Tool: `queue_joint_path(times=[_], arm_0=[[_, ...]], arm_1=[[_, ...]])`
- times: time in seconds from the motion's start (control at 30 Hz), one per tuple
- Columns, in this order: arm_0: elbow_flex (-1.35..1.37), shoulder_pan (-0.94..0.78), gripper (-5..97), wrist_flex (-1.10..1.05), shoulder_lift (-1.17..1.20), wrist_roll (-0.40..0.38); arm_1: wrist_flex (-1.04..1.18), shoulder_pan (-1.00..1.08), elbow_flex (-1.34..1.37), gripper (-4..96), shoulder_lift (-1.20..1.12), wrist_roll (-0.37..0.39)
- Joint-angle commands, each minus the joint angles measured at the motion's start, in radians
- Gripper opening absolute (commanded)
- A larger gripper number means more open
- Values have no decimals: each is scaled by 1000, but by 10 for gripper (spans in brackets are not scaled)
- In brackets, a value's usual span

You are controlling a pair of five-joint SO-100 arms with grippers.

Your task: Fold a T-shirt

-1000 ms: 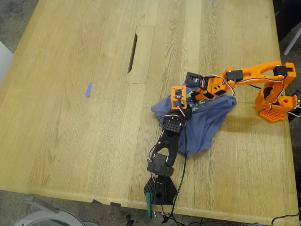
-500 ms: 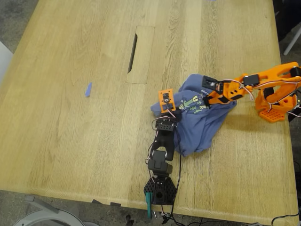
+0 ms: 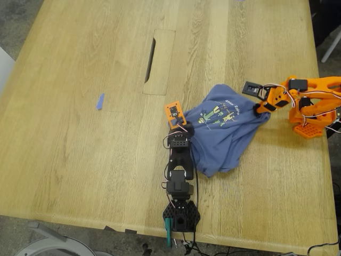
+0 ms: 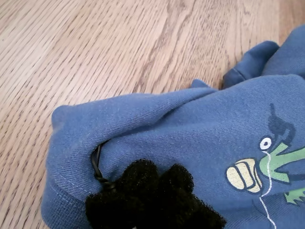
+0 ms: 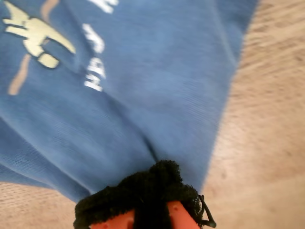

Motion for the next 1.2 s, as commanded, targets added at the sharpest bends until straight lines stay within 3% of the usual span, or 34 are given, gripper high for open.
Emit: queue_joint_path(times=[0.0, 0.27, 0.47, 0.83, 1.17], arm_0=[[-84, -54, 31, 63, 115, -8], [-238, 3, 34, 356, 307, 2], [-382, 178, 32, 431, 259, 3], [-377, 400, 31, 255, 51, -2], [-285, 368, 34, 28, -98, -9]], arm_1=[[26, 29, -97, 0, 11, -2], [141, 74, -396, 0, -97, -5], [20, 21, -584, -1, -305, -9], [-311, -112, -857, -1, -796, -14], [-492, -156, -657, -1, -841, -5]])
